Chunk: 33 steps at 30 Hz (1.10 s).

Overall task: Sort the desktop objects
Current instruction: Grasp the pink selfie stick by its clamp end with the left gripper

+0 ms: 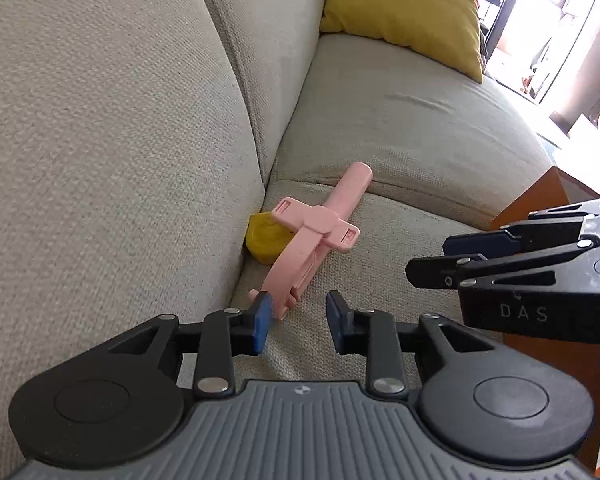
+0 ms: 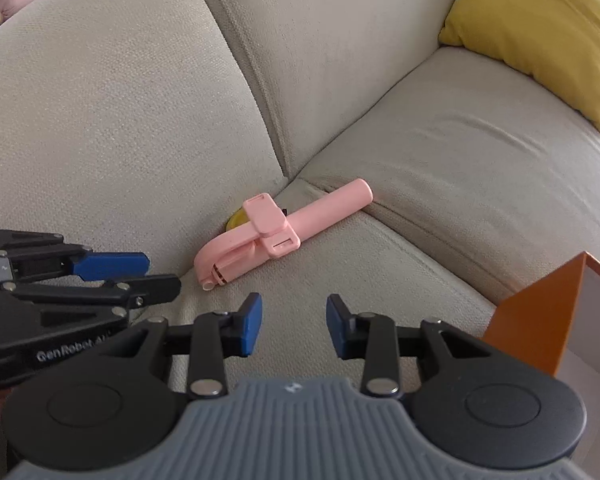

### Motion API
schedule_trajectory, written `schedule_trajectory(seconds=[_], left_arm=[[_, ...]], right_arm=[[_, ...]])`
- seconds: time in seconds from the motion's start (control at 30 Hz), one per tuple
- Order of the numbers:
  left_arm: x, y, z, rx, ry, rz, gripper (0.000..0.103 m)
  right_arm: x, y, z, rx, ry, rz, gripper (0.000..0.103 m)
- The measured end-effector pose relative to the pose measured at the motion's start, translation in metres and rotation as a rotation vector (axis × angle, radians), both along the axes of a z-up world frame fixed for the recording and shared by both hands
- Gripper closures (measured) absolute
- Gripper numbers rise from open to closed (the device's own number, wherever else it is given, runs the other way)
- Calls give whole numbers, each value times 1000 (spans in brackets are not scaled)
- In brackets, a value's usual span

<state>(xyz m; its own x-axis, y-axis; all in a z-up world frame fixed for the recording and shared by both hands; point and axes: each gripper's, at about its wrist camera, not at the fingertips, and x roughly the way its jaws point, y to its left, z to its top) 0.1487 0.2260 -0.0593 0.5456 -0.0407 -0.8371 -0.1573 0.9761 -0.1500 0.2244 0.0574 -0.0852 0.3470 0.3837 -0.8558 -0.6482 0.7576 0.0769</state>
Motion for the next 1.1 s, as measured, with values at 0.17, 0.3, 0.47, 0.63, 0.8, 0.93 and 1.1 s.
schedule_trajectory(seconds=[0.17, 0.3, 0.47, 0.63, 0.8, 0.93, 1.1], left_arm=[[28, 1, -21, 15, 32, -29, 70], [37, 1, -25, 50, 9, -58, 69], [35, -7, -19, 90, -38, -132, 69], [35, -34, -19, 227, -58, -241, 69], [41, -61, -24, 362, -46, -340, 68], [46, -78, -32, 473, -45, -392, 52], [49, -98, -47, 664, -56, -451, 48]], right_arm=[[25, 15, -9, -2, 40, -10, 68], [39, 23, -17, 2, 63, -5, 70], [49, 26, -21, -5, 60, 2, 74], [53, 22, -24, -45, 47, 17, 78], [53, 17, -27, -71, 58, 53, 78], [54, 12, -30, -83, 67, 59, 78], [57, 7, -34, -76, 78, 47, 77]])
